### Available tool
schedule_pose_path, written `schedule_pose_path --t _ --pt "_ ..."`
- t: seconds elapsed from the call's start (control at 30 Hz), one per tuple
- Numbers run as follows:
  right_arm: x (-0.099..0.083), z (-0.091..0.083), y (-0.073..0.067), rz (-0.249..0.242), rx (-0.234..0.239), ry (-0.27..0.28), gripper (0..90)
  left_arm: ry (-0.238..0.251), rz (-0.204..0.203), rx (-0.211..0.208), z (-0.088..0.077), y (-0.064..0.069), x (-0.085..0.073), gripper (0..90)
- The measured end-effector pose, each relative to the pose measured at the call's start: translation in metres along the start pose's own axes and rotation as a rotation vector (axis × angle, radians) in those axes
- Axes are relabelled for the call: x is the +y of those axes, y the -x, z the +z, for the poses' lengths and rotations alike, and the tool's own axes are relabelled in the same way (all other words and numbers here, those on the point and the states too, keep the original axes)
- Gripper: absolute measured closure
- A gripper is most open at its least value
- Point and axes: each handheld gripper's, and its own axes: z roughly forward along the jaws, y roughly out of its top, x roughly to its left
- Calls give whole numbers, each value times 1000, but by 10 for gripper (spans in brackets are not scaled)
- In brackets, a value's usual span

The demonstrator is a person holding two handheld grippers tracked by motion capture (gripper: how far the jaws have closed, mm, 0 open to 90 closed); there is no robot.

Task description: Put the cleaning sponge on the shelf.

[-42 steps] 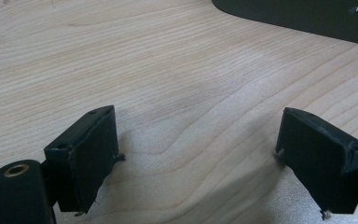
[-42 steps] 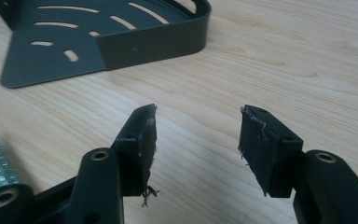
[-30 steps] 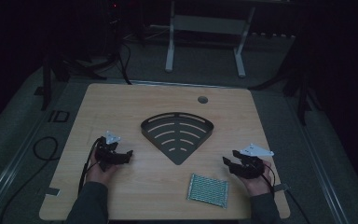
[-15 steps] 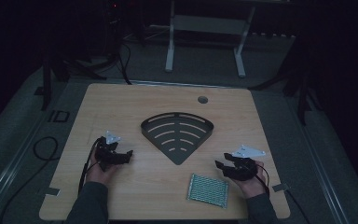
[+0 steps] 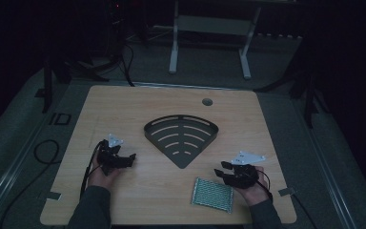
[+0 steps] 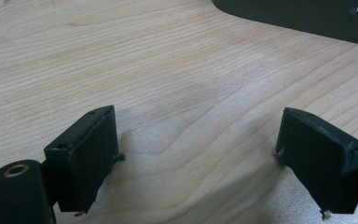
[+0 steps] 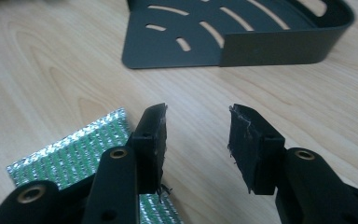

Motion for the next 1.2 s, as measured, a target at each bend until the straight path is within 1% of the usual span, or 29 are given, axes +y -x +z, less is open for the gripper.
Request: schedule_pose_path --t 0.23,0.37,0.47,0.53,0.77,1.2 --pt "0 5 -6 -32 32 -35 520 0 0 0 0 0 0 130" --pt "0 8 -8 -44 39 -66 521 0 1 0 0 0 0 130" --pt "-1 9 -9 -47 47 -73 522 0 0 0 0 0 0 130" --pt "-3 10 -10 -53 64 -89 522 0 0 0 0 0 0 130" --pt "-4 10 -13 -74 101 -106 522 0 0 0 0 0 0 130" --pt "-6 12 -11 -92 154 -127 524 0 0 0 0 0 0 130"
